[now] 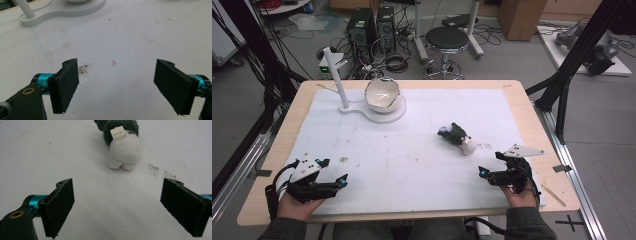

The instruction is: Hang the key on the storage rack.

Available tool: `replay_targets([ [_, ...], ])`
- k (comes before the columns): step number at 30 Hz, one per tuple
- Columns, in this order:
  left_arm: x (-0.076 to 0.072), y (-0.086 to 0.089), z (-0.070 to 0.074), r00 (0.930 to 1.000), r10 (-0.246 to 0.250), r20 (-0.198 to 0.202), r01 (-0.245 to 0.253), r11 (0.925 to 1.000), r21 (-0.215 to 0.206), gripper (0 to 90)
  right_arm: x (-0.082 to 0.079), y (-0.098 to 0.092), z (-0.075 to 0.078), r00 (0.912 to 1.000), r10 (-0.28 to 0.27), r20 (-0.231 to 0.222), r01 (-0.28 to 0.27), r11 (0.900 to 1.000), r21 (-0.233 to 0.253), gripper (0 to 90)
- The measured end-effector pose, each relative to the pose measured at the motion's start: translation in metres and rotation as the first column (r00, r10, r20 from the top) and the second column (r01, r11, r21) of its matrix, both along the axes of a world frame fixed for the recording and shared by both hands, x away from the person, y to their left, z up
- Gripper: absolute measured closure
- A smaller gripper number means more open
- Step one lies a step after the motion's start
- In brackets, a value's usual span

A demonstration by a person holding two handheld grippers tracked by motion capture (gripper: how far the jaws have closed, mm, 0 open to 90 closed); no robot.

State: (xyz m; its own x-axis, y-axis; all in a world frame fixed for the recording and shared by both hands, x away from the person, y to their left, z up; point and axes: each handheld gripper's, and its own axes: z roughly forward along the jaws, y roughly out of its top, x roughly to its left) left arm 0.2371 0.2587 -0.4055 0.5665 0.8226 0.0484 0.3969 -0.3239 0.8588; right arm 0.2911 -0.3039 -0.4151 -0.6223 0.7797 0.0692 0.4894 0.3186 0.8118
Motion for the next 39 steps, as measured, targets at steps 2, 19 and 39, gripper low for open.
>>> replay_targets([
  [2, 0.0003, -0.0005, -0.0002, 1.0, 0.0, 0.001, 0.0, 1.0, -0.003, 20.6, 0.0011, 0.0014, -0.0013, 1.0, 0.004, -0.004, -0.004, 1.0, -0.005, 11.1],
  [19, 0.0, -0.003, -0.0006, 0.9999, -0.011, 0.001, 0.011, 0.9999, -0.001, 20.6, 0.0014, -0.0005, -0.0018, 1.0, 0.002, 0.001, -0.002, 1.0, -0.007, 11.1],
  [39, -0.003, -0.0024, 0.0005, 0.9999, -0.008, 0.012, 0.008, 1.0, 0.0, 20.6, -0.0013, 0.0019, 0.0022, 0.9999, 0.0, 0.015, 0.0, 1.0, -0.007, 11.1],
])
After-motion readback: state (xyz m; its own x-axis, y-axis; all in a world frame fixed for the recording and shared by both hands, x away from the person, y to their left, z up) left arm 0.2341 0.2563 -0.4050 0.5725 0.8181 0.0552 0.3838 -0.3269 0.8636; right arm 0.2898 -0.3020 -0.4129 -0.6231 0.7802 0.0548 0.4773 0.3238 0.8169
